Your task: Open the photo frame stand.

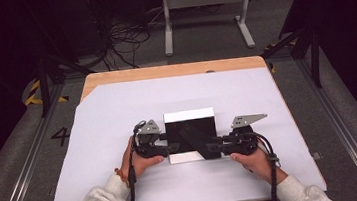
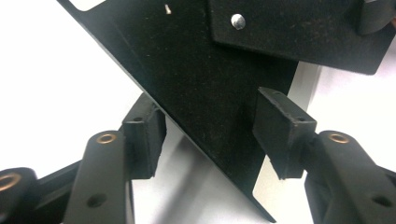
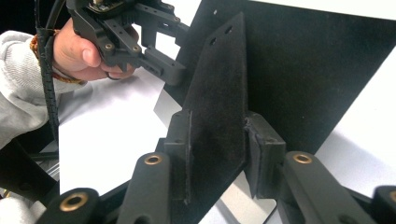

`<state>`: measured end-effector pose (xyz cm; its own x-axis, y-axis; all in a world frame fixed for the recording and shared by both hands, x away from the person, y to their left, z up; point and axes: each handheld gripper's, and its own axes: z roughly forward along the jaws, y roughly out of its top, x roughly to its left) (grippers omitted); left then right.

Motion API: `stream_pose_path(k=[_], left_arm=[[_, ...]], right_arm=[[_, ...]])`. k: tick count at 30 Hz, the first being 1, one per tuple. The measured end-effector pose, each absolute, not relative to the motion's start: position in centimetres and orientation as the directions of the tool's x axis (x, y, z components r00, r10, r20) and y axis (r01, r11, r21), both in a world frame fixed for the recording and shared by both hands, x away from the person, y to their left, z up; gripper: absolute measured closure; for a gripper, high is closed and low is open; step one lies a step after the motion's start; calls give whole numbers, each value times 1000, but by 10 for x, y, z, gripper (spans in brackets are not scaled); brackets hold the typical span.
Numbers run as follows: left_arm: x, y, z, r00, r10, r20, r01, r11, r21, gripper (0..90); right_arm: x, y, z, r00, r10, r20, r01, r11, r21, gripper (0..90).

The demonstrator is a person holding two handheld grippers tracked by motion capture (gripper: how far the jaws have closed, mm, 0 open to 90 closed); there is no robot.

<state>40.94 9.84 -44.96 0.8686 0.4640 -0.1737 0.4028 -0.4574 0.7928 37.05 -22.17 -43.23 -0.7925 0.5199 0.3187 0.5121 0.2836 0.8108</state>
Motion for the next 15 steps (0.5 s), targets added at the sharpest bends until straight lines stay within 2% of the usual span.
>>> stream_pose_path(k=[7,15], left_arm=[[414,98,-440,859,492,-142,380,-426,821,545],[412,102,-433,858,505,-97,340,-415,844,607]], right_arm=[[371,-222,-432,-795,520,313,504,277,818,739],[370,-220,-431,-798,543,262,472,292,832,765]])
